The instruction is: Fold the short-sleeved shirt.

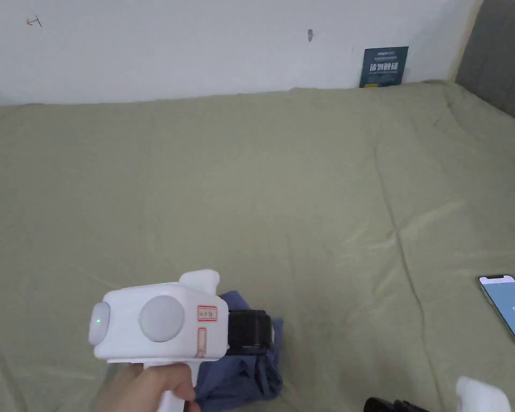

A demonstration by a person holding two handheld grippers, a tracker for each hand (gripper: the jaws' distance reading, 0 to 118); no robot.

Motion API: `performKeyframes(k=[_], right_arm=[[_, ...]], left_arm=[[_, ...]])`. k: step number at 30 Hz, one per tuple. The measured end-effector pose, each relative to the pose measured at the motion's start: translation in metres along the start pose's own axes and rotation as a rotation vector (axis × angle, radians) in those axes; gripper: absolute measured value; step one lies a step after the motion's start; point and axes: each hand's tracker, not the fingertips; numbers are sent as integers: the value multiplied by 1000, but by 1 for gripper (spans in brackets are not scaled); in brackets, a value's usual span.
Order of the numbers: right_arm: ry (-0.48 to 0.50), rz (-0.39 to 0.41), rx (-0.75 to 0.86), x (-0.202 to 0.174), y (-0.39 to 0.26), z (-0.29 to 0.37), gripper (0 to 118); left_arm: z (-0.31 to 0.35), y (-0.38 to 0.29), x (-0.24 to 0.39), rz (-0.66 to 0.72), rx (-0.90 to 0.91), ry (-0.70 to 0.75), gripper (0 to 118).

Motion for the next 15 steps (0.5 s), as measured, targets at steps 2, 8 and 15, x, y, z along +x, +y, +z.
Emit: performKeyframes(k=[2, 8, 15], right_arm=[[-1, 6, -6, -1, 1, -4, 0], [19, 7, -33, -7, 3, -21, 0], [35, 22, -33, -13, 5, -22, 0]], left_arm=[[29, -6, -9, 62, 34, -49, 113], [78, -22, -71, 228, 174, -162, 0], [17, -19, -96, 309, 92, -117, 0]])
